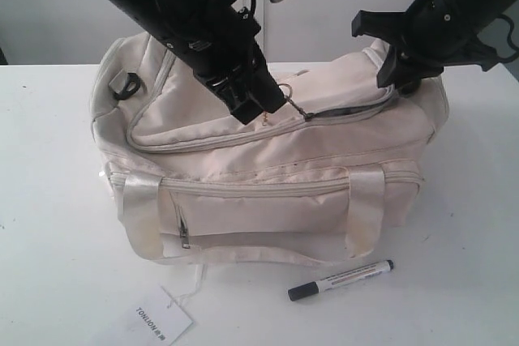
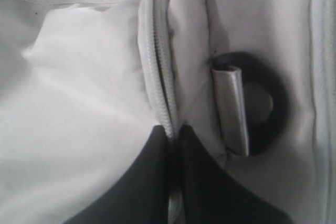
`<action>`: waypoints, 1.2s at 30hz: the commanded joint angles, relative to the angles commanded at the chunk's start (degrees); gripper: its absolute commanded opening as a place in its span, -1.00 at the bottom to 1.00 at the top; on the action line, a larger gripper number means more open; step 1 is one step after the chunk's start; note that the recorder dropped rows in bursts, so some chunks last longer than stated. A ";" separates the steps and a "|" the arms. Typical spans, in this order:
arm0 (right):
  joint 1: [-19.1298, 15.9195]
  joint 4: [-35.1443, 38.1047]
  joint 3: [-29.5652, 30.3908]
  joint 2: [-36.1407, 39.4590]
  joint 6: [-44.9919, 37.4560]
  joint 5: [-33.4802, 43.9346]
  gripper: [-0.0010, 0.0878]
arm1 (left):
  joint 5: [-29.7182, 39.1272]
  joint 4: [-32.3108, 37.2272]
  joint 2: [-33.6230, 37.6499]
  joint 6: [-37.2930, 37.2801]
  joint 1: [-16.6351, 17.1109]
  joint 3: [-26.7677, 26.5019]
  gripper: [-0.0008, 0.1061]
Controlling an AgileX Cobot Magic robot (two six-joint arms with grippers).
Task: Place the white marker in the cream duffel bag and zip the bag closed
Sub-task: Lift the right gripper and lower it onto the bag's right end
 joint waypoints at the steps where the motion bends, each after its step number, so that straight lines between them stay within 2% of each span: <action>1: 0.00 0.00 0.00 0.00 0.15 0.15 -0.98 | 0.00 0.00 0.00 0.00 0.00 0.00 -0.99; 12: 0.00 0.11 0.00 0.00 3.09 0.39 -0.97 | 0.05 0.00 0.00 0.00 0.00 0.00 -0.99; 14: 0.00 0.11 0.00 0.00 3.47 0.39 -0.91 | 0.05 0.00 0.00 0.00 0.00 0.00 -0.99; 20: 0.00 0.21 0.00 0.00 4.77 0.95 -0.51 | 0.04 0.00 0.10 0.00 0.00 0.00 -0.99; 24: 0.00 0.21 0.00 -0.48 4.94 1.45 -0.34 | 0.04 0.00 0.10 -0.22 0.00 0.00 -0.99; 32: 0.00 0.21 0.00 -3.43 4.28 2.24 -0.30 | 0.54 0.00 0.10 -0.22 0.00 0.00 -0.99; 36: 0.00 0.07 0.00 -6.41 -0.55 3.38 -0.31 | 1.70 0.00 0.10 -0.33 0.00 0.00 -0.99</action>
